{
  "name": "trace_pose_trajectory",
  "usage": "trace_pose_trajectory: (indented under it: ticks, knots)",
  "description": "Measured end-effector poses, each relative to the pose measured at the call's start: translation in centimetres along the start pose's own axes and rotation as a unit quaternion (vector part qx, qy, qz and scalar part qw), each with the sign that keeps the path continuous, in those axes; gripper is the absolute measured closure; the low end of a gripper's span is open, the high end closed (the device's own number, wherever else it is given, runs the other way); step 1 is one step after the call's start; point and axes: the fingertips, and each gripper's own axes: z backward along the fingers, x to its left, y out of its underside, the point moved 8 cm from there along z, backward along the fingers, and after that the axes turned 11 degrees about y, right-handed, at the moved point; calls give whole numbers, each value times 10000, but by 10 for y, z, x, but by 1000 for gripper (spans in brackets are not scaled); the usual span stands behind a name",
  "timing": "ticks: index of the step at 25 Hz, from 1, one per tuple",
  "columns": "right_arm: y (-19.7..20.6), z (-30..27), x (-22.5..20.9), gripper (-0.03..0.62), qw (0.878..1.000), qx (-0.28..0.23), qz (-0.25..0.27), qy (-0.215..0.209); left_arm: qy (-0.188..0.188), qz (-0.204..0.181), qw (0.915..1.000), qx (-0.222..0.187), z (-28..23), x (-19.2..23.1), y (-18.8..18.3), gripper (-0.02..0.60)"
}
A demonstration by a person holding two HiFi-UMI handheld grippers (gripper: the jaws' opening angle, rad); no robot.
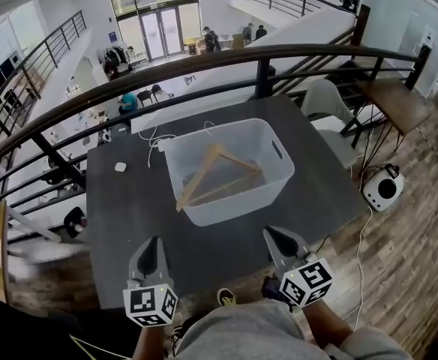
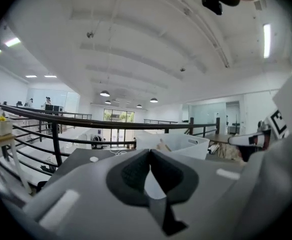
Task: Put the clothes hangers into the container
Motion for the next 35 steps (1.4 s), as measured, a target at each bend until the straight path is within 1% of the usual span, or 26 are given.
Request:
trace_pose_trajectory:
  ticks: [3,5,7,10,12,14,16,18,21,23,24,25,27,28,30,31,32,35]
  knots:
    - [2,-18,40,595,9979,120,177,-606,-396,18,9992,-7,36,17,6,569]
    - [4,-32,74,595,9933,219,304,-1089,-814,13,9967,8,69,31,11,569]
    - [5,-45,114,595,9854,317,415,-1621,-1288,97,9916,24,106,47,17,569]
    - [11,-56,179,595,9666,469,578,-2453,-2016,342,9789,50,168,68,31,569]
    - [17,-60,226,595,9484,593,736,-3028,-2552,496,9656,17,212,76,41,569]
    - [24,-59,275,595,9269,717,887,-3576,-3096,644,9487,-17,261,82,49,569]
    - [31,-52,327,595,9034,819,1002,-4088,-3596,842,9293,-34,311,86,56,569]
    - [40,-41,377,595,8772,904,1136,-4576,-4027,1063,9091,-45,358,86,71,569]
    - [60,-14,450,595,8318,1065,1339,-5281,-4669,1388,8733,-130,425,80,98,569]
    - [76,7,495,595,8022,1203,1414,-5675,-5021,1561,8504,-212,468,78,114,569]
    - [85,17,515,595,7899,1247,1467,-5823,-5157,1624,8409,-253,487,79,121,569]
    - [92,26,533,595,7807,1253,1534,-5927,-5260,1669,8334,-294,505,83,128,569]
    - [107,41,568,595,7661,1252,1643,-6086,-5415,1743,8217,-362,539,91,142,569]
    - [116,50,584,595,7539,1313,1678,-6215,-5539,1812,8117,-389,556,90,150,569]
    - [135,69,619,595,7205,1489,1768,-6538,-5901,1991,7812,-434,590,80,164,569]
    - [143,78,635,595,7062,1550,1824,-6663,-6055,2061,7674,-442,605,77,169,569]
    - [150,88,650,595,6951,1593,1873,-6755,-6170,2108,7570,-431,620,75,173,569]
    - [166,119,687,595,6689,1693,1954,-6969,-6426,2269,7310,-354,662,64,187,569]
